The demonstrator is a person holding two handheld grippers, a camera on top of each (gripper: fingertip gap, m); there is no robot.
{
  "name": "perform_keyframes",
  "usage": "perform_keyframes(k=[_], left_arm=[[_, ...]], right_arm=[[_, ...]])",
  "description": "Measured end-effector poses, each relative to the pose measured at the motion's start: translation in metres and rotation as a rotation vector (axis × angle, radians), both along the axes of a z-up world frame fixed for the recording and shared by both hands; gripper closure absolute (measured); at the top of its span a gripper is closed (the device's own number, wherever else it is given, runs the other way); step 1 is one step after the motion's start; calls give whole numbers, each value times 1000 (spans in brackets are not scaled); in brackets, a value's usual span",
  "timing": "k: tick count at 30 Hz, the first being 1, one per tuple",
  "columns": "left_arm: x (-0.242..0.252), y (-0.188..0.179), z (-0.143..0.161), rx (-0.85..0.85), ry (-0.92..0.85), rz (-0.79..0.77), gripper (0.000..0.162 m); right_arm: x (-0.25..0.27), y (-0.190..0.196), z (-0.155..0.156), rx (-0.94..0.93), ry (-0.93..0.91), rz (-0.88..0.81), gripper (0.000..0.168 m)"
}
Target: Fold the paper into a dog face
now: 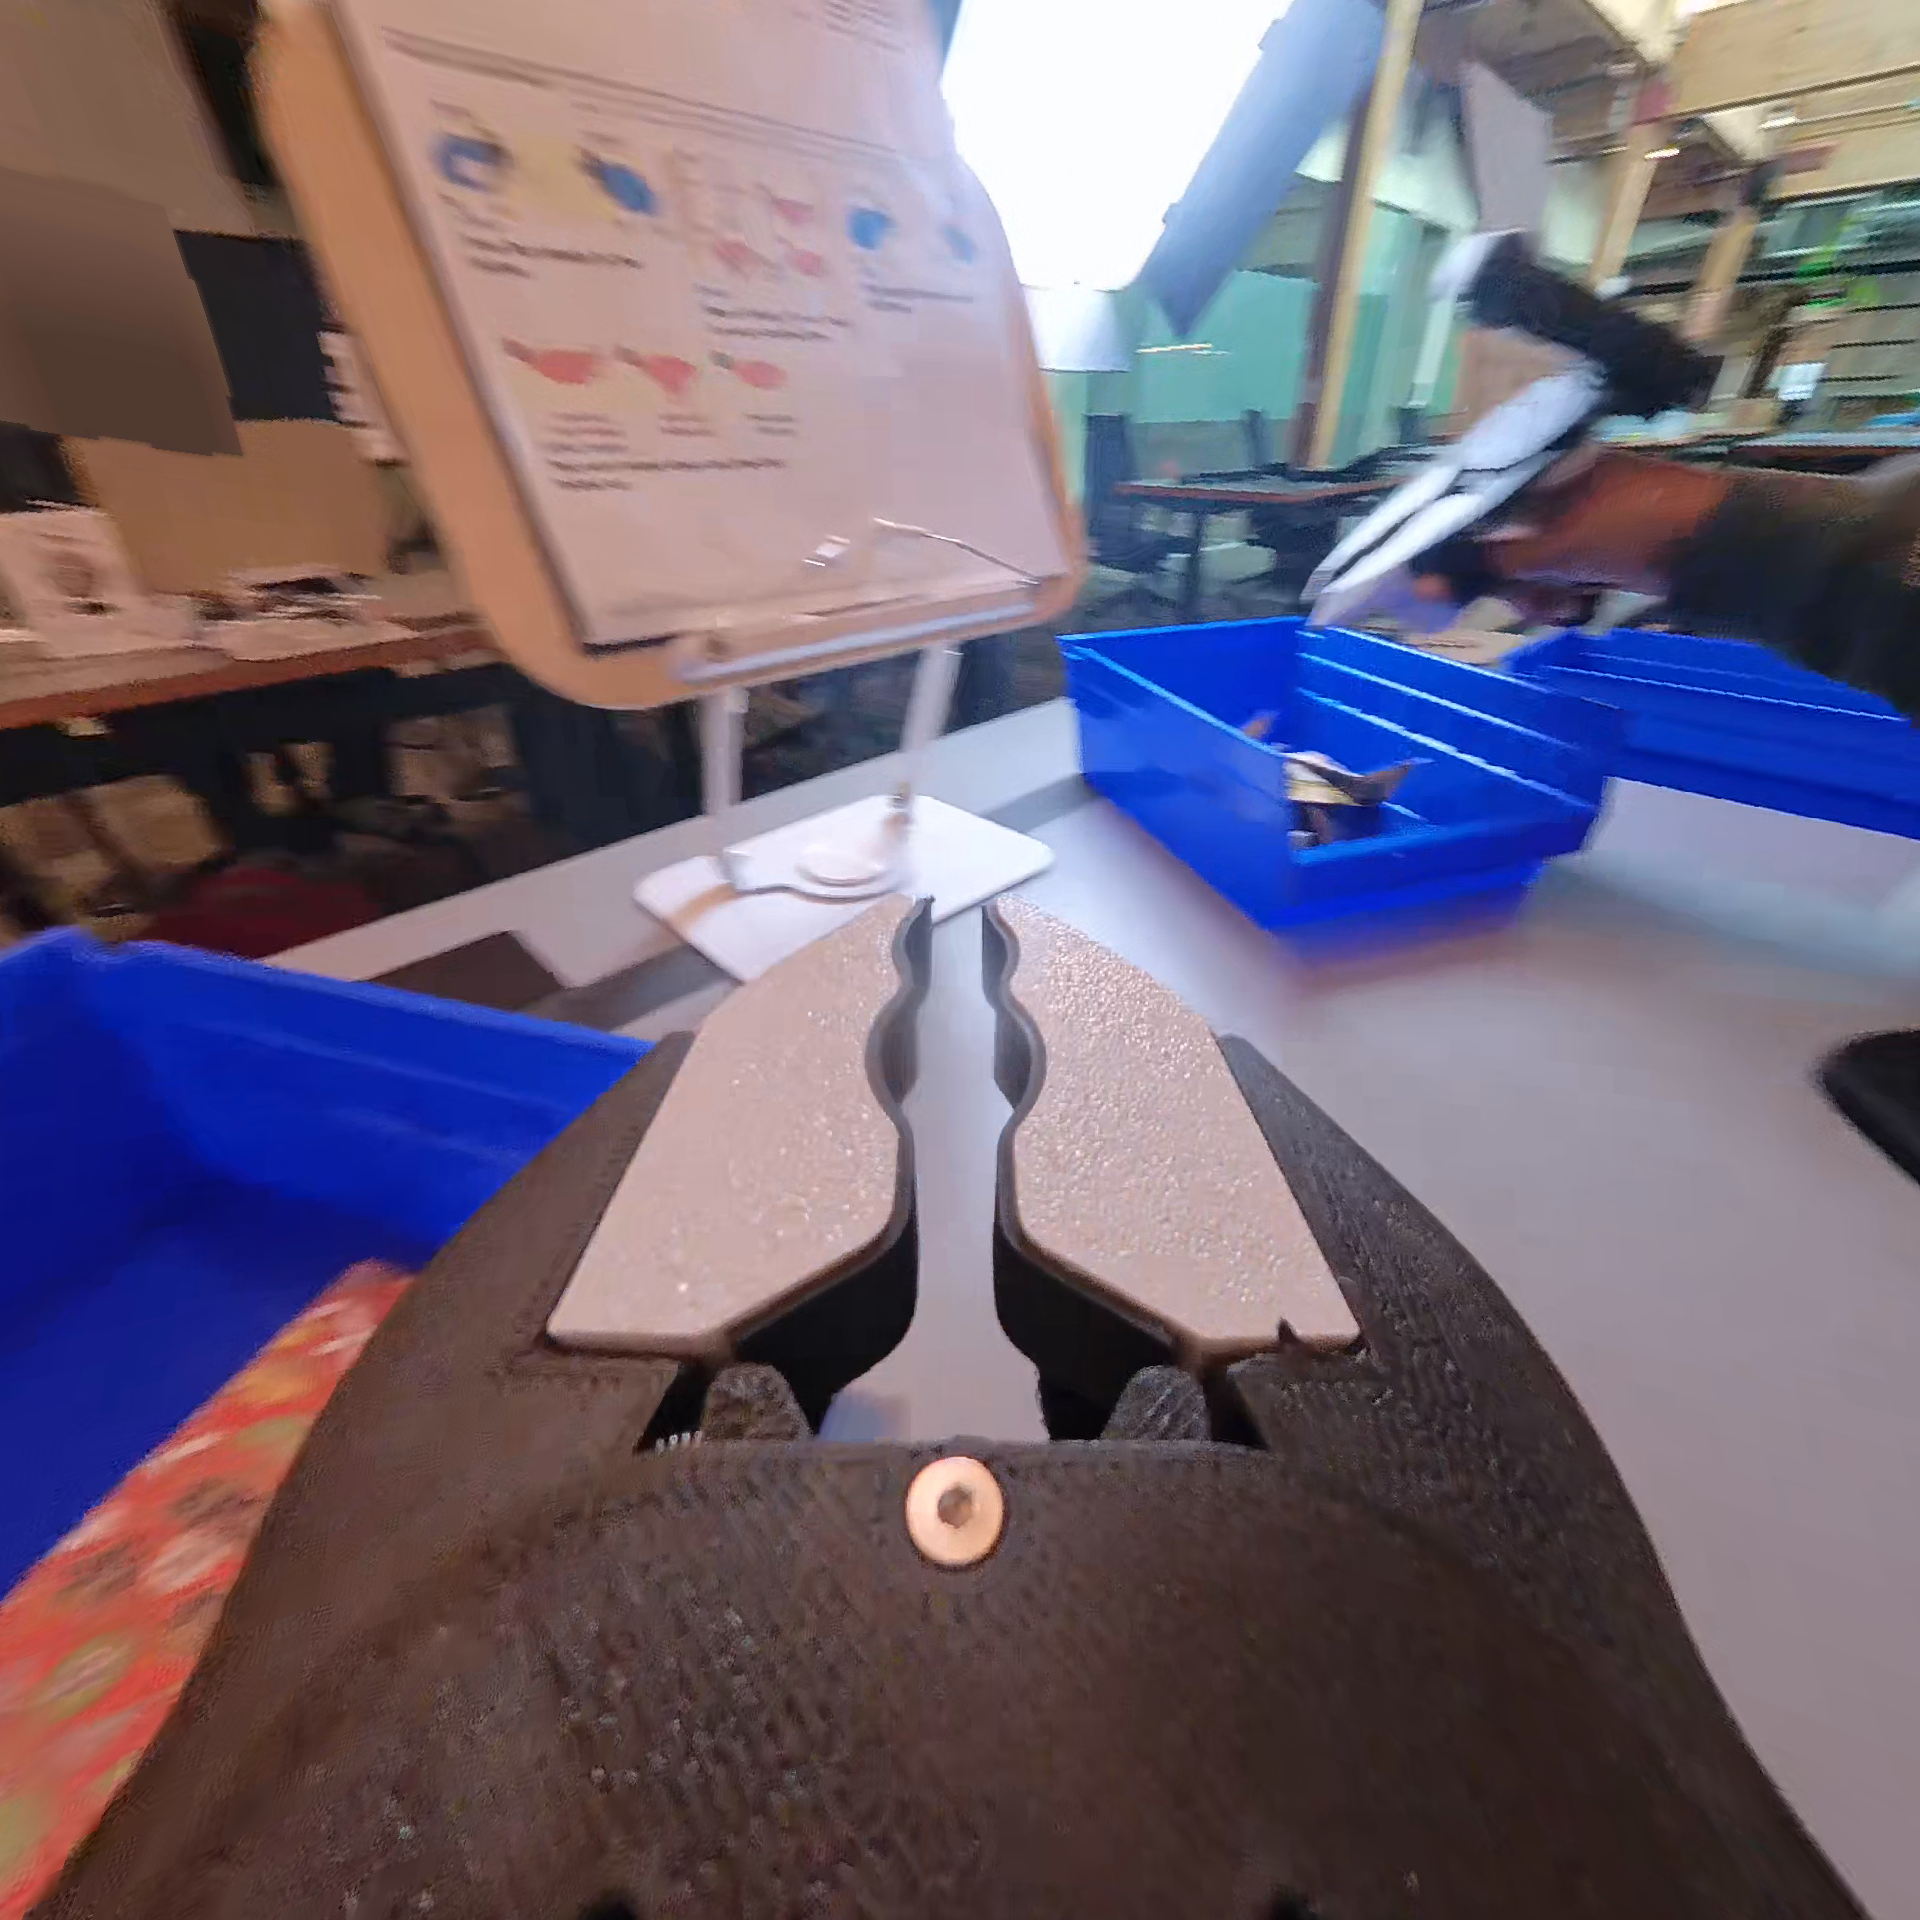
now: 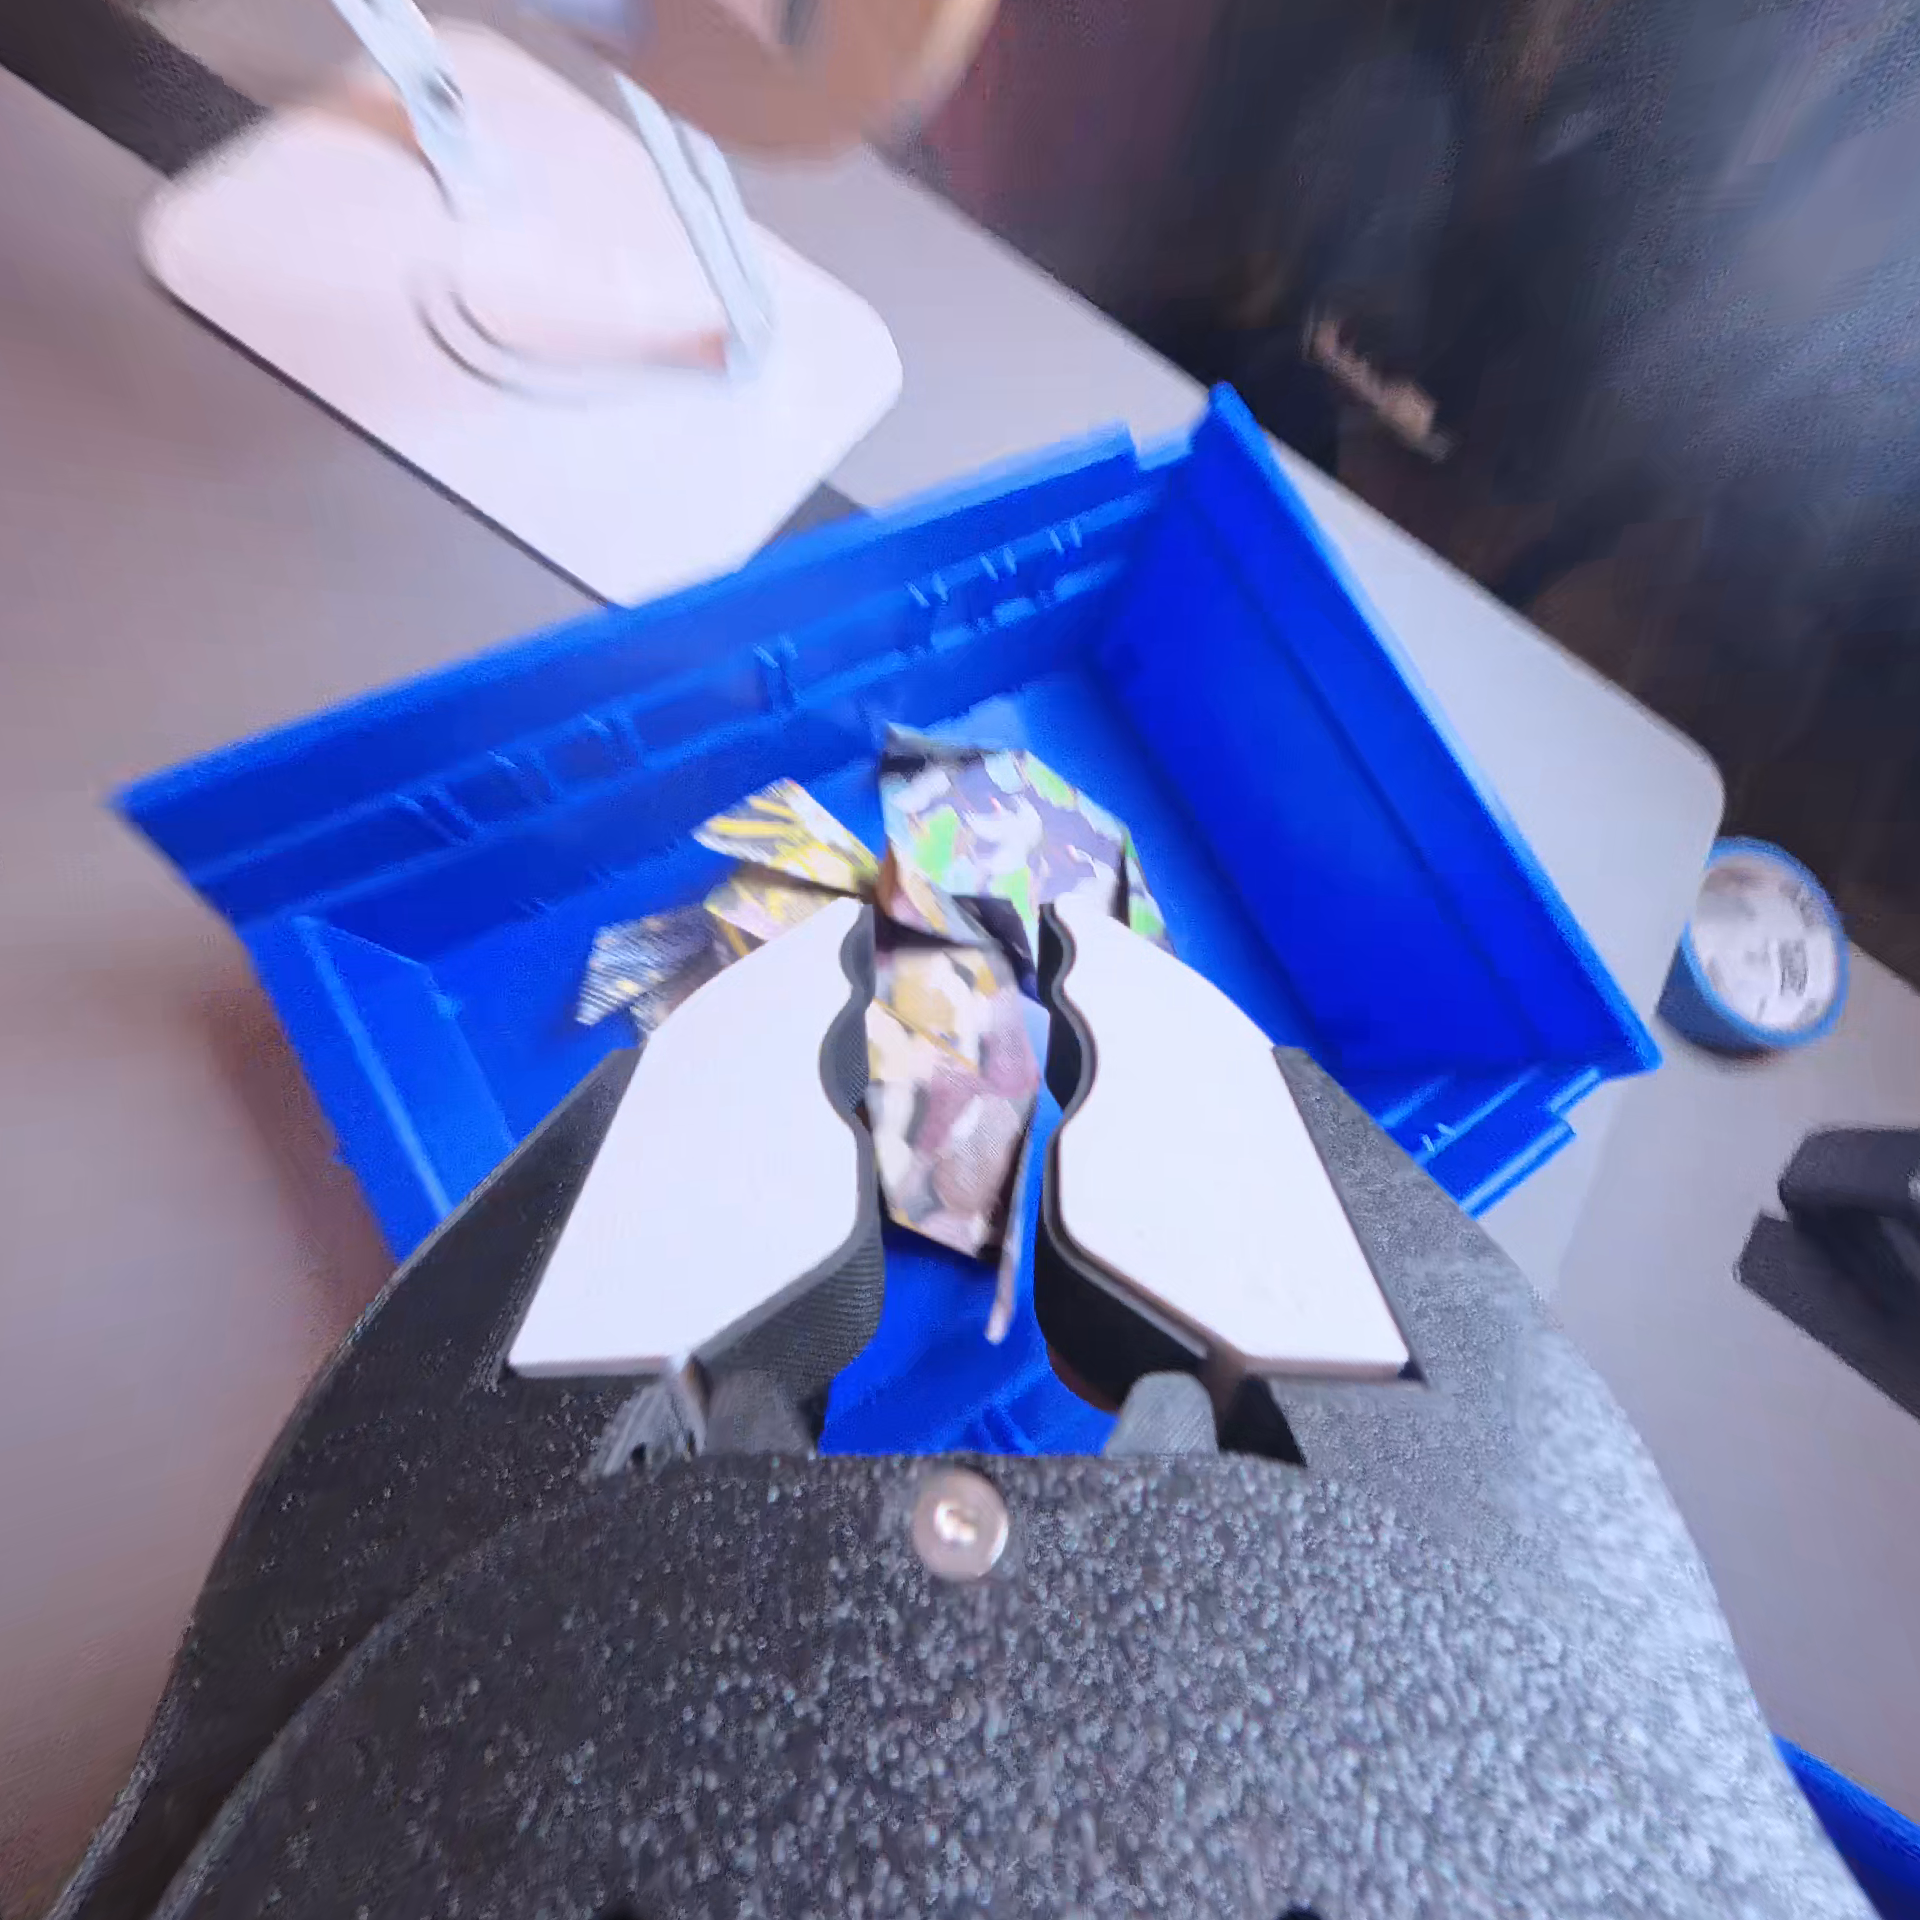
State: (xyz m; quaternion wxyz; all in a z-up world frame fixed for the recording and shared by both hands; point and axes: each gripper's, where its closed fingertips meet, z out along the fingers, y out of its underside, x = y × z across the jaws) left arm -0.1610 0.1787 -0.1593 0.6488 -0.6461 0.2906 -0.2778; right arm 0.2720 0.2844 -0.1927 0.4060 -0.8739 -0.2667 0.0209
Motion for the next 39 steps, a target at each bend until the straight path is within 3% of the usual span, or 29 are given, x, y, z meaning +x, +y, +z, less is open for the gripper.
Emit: perform_keyframes(k=[3, 6, 12, 17, 23, 33, 34, 35, 36, 39], left_arm=[[-49, 27, 13, -21, 59, 156, 142], [-86, 57, 7, -116, 236, 262, 121], [-121, 91, -70, -567, 675, 218, 83], [-134, 90, -130, -877, 809, 192, 57], [-130, 75, -177, -1067, 871, 163, 34], [-130, 78, -180, -1046, 901, 187, 38], [-129, 78, -178, -1039, 902, 182, 48], [-126, 79, -173, -1018, 900, 165, 73], [-122, 80, -170, -985, 897, 137, 111], [-120, 79, -170, -967, 900, 120, 120]], right_arm=[[-47, -36, 34, 187, 107, 123, 137], [-92, -82, 41, 235, 219, 249, 138], [-149, -145, 1, 192, 331, 424, 138], [-162, -157, -24, 178, 397, 464, 138], [-165, -160, -32, 162, 449, 488, 139], [-169, -168, -46, 139, 441, 511, 142], [-170, -168, -46, 140, 438, 512, 143], [-170, -168, -47, 140, 435, 514, 143], [-171, -169, -47, 140, 434, 516, 143], [-172, -170, -46, 146, 430, 522, 144]])
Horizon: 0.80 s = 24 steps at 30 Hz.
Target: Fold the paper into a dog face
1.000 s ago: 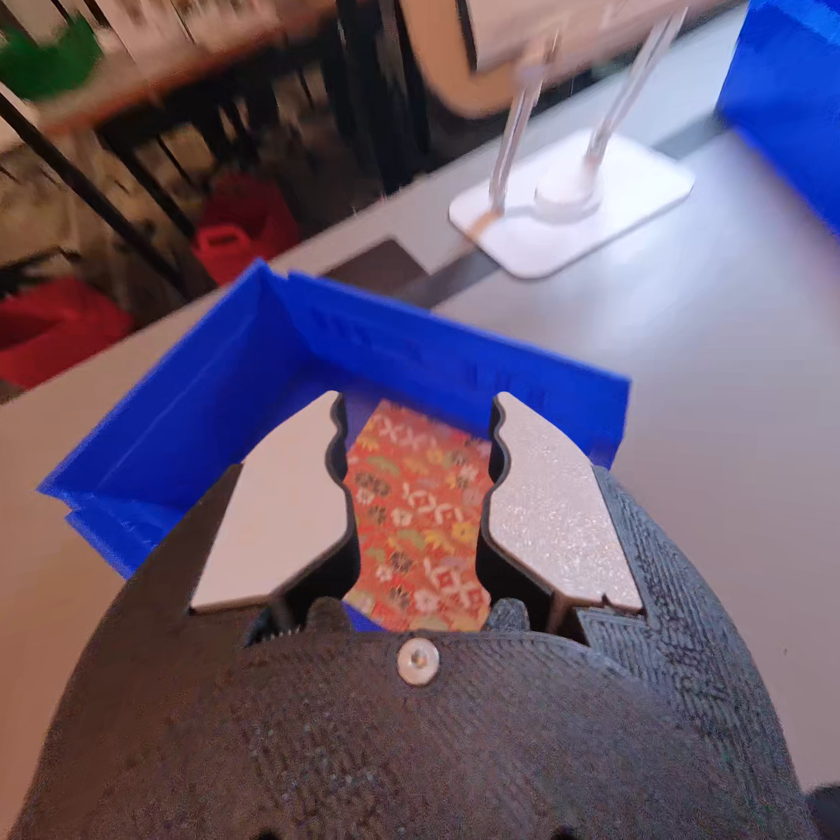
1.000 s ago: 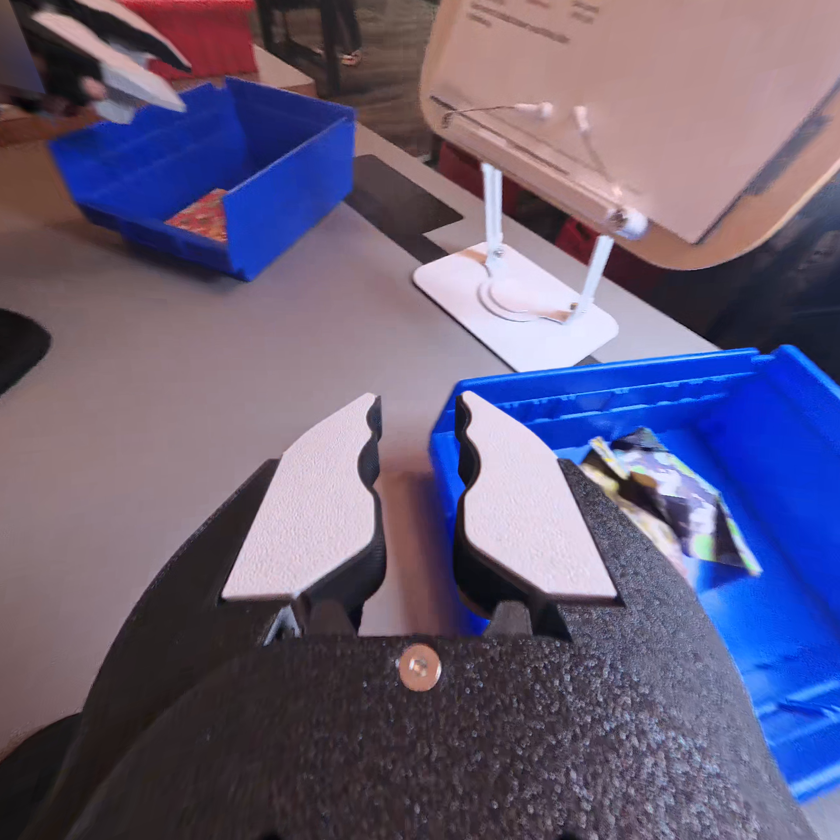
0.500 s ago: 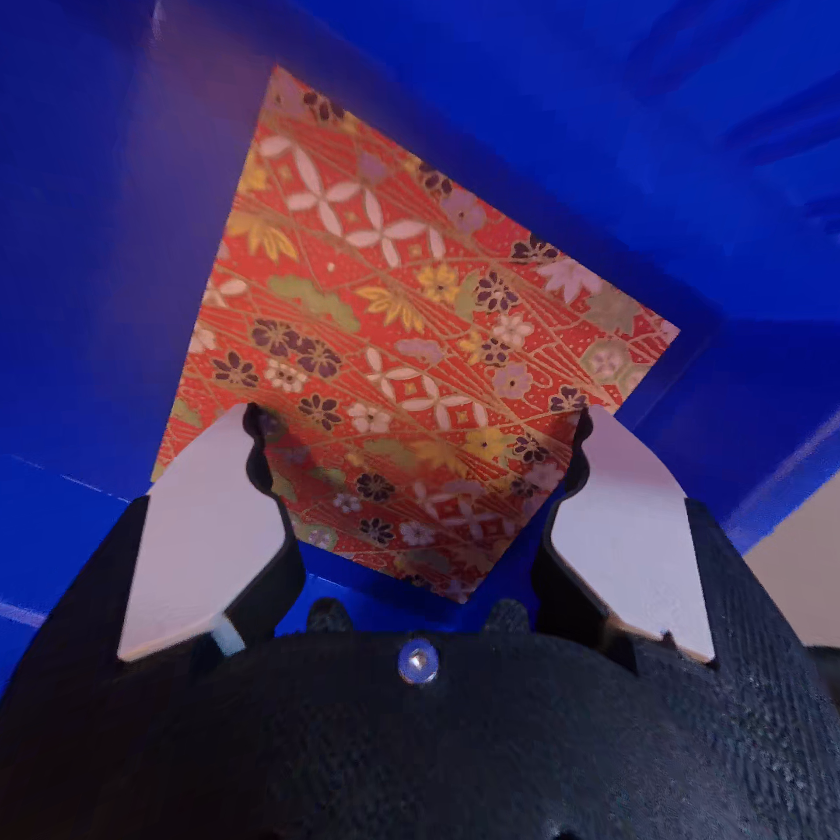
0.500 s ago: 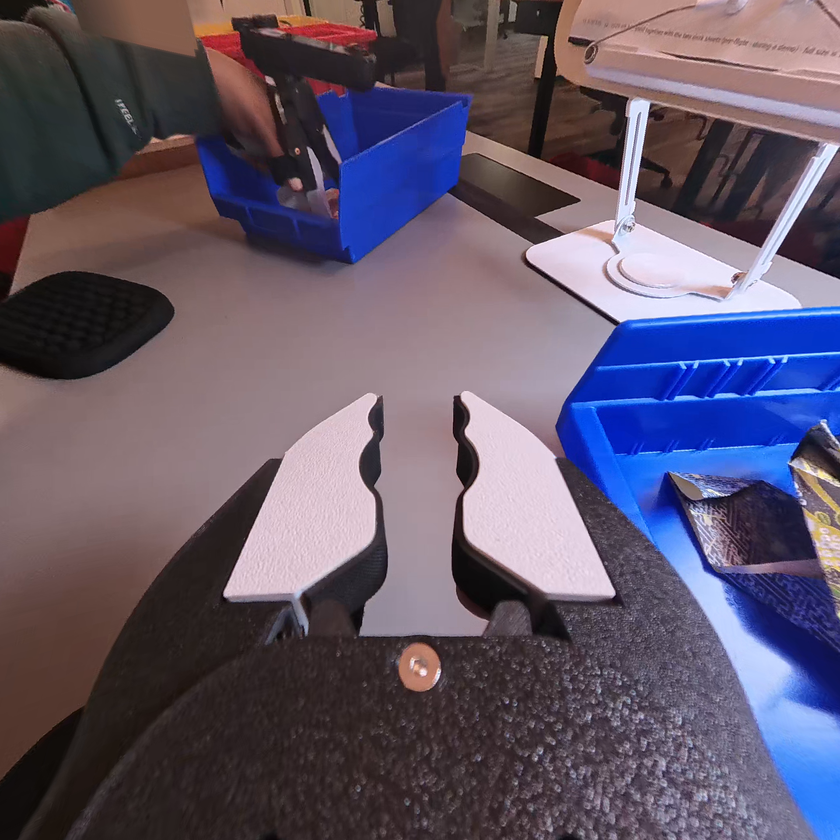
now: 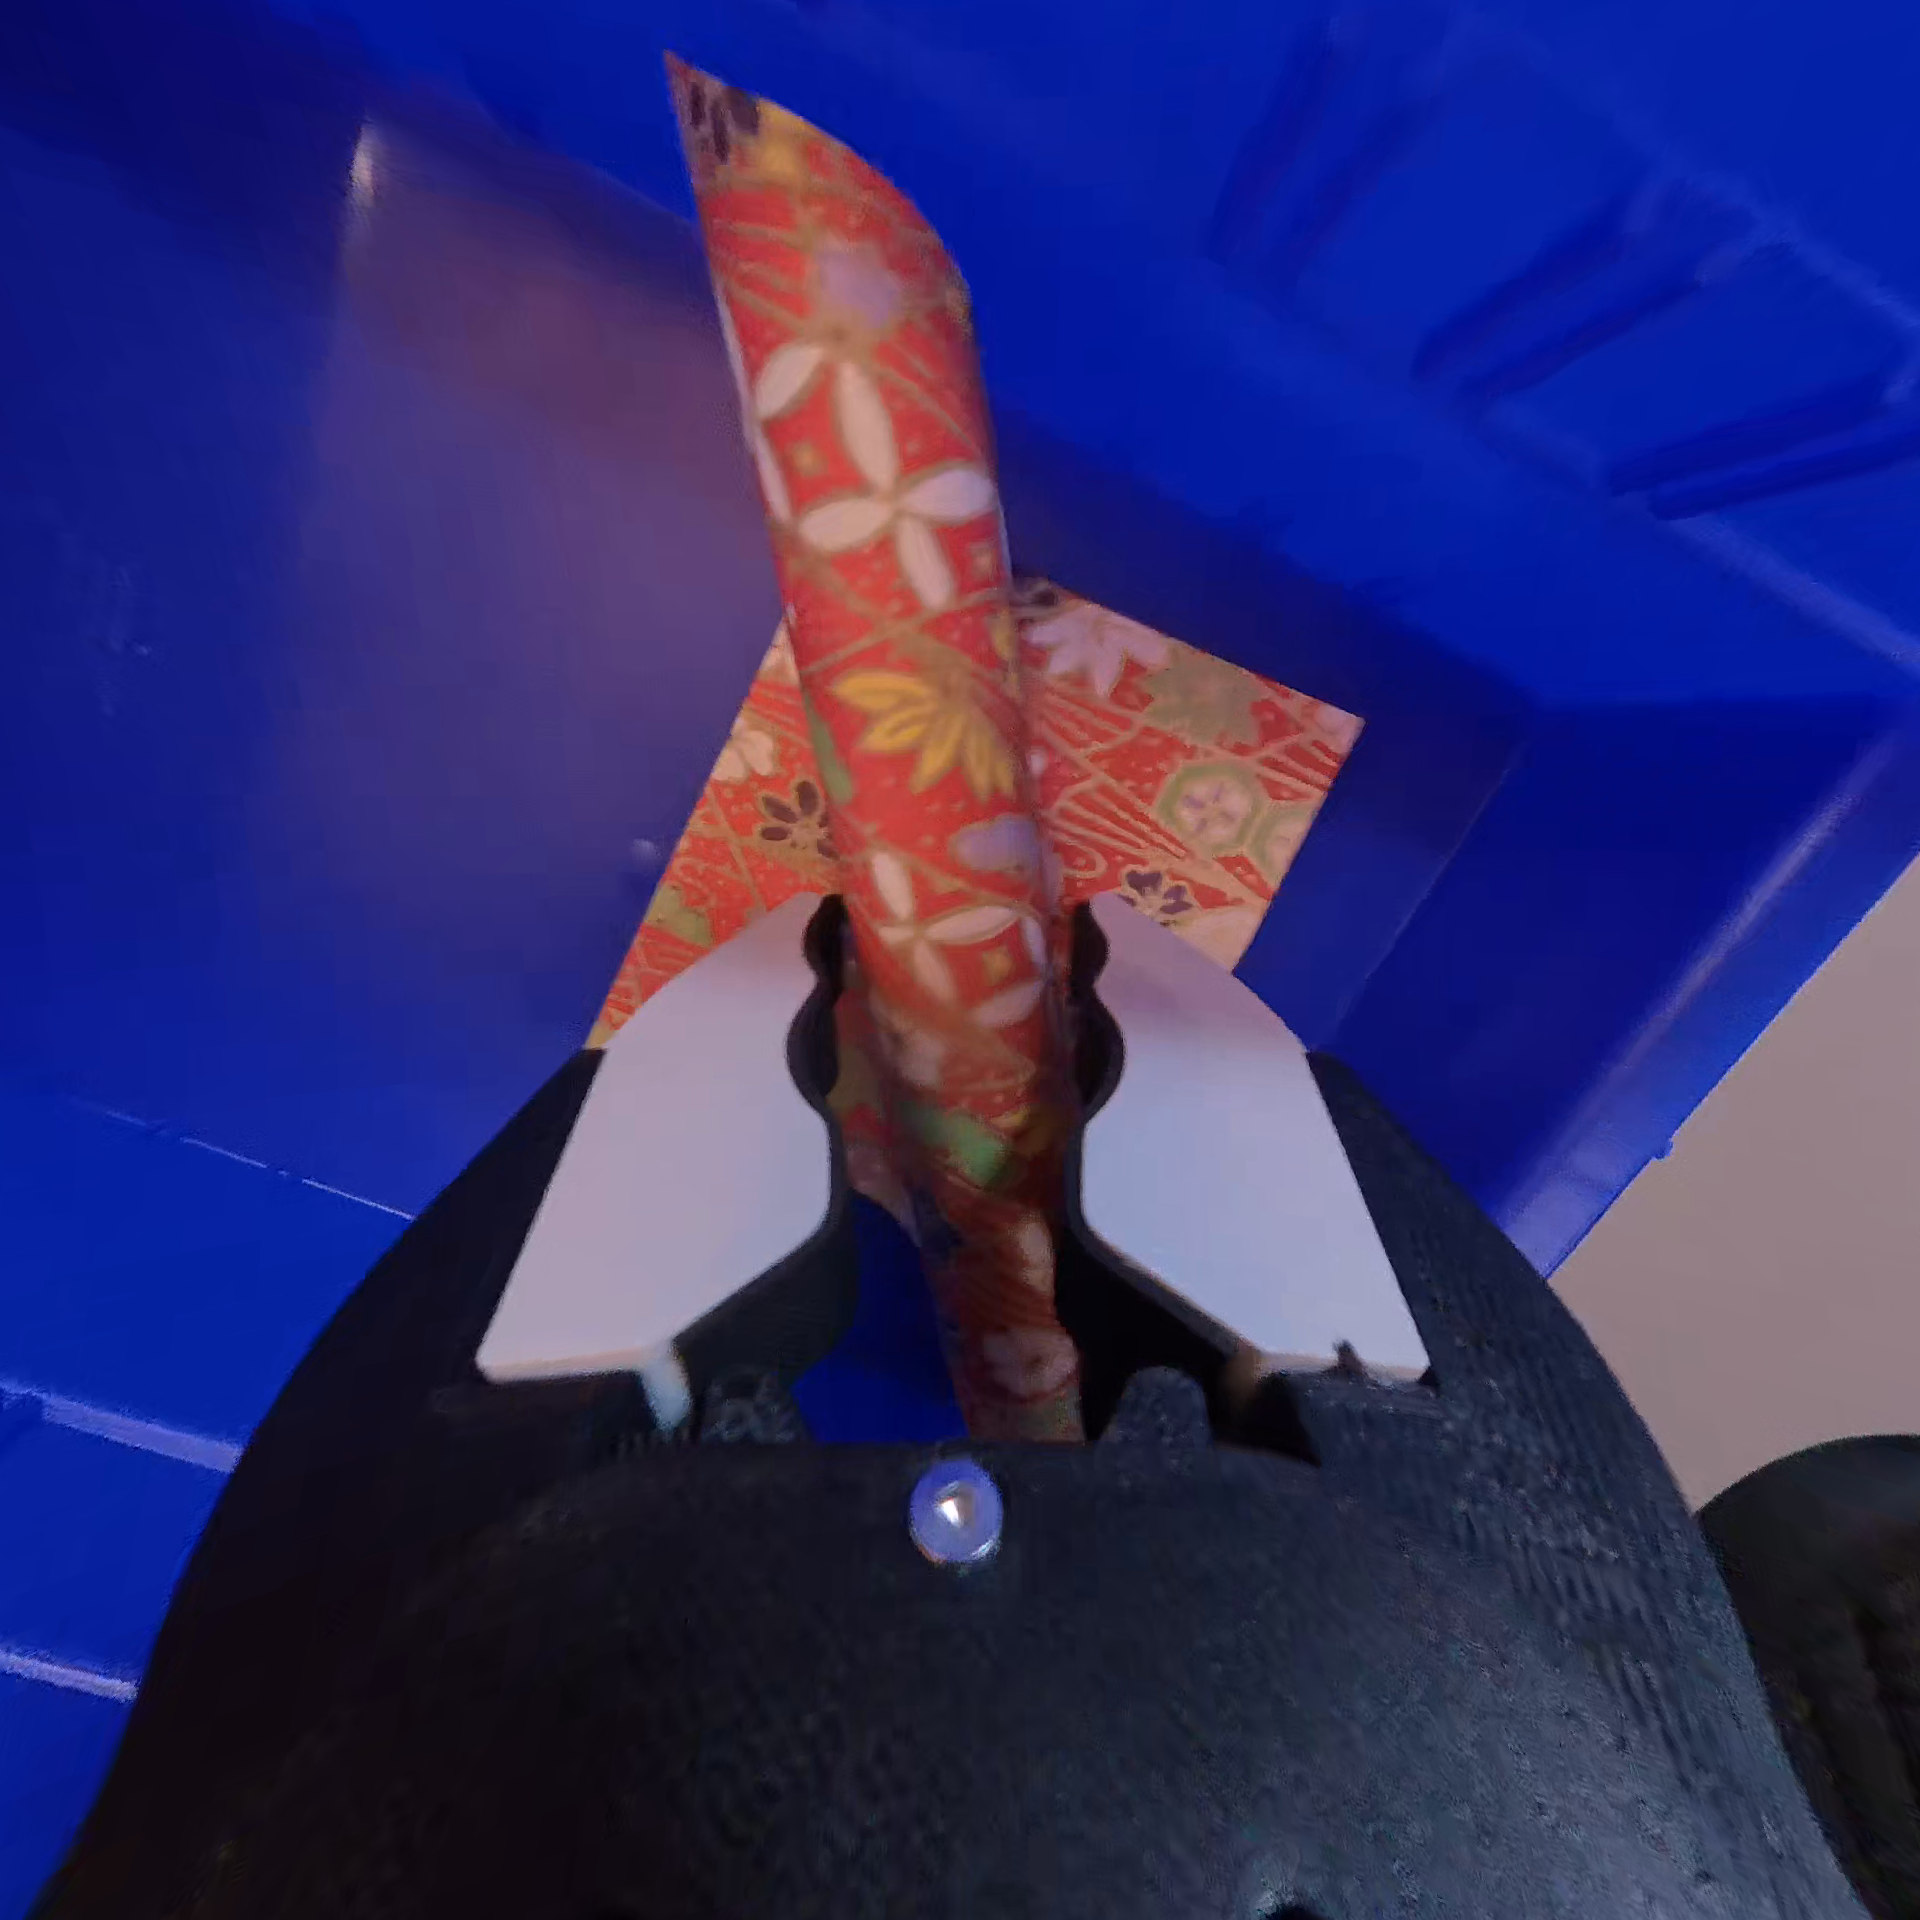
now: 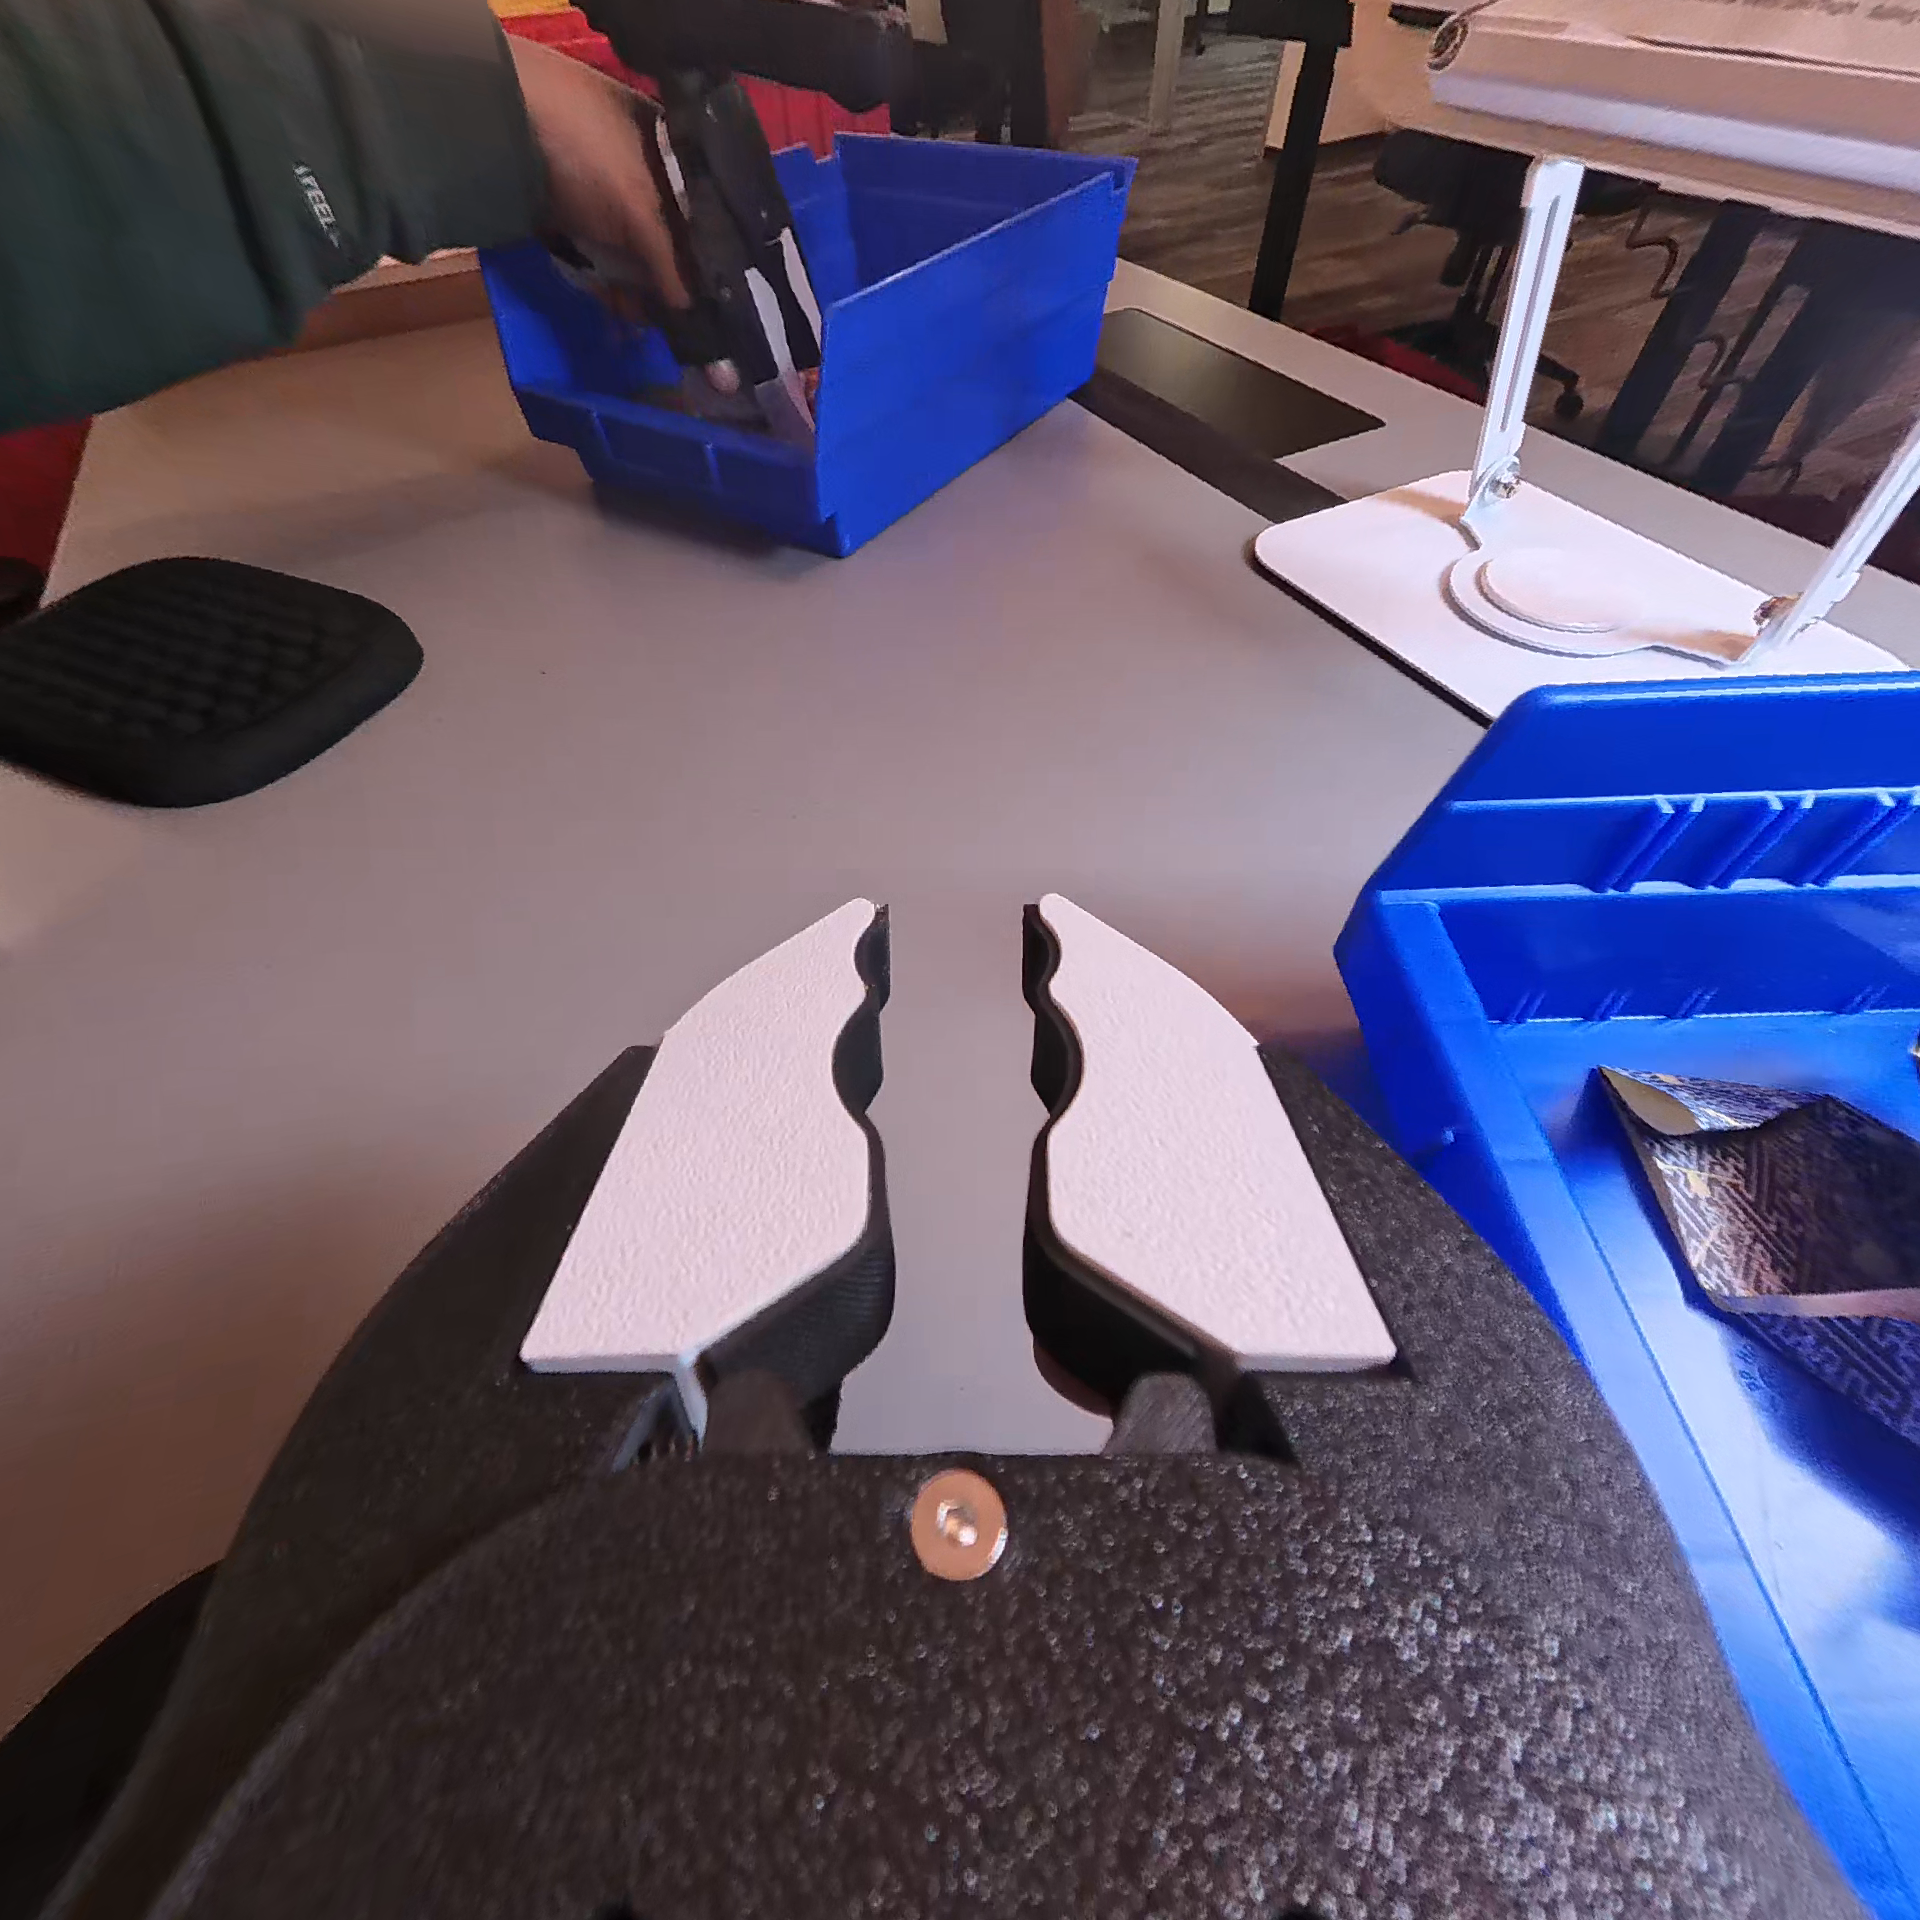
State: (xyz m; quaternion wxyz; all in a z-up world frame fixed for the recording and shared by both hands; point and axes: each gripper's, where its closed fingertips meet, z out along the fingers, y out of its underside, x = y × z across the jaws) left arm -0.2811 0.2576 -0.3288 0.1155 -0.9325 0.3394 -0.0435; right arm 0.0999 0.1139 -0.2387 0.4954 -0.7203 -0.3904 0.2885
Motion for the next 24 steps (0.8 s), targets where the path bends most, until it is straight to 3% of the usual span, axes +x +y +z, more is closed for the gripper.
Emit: perform_keyframes(k=[1, 2, 6, 12, 15, 18, 24], left_arm=[[0, 0, 1, 13, -1, -18, 133], [0, 1, 2, 29, 2, -24, 135], [3, 12, 28, 125, -104, -2, 130], [31, 19, 140, 469, -474, -79, 135], [69, -14, 204, 622, -797, -243, 135], [108, -66, 243, 669, -1131, -405, 135], [170, -142, 249, 613, -1512, -584, 134]], right_arm=[[0, 0, 0, 4, -2, 0, 144], [0, -1, 0, 8, -2, 1, 144], [0, -1, 2, 16, 7, 2, 144], [-4, -2, 4, 25, 33, 23, 144], [-14, -7, 13, 36, 88, 57, 144], [-33, -15, 30, 70, 141, 110, 143], [-84, -38, 82, 171, 215, 231, 143]])
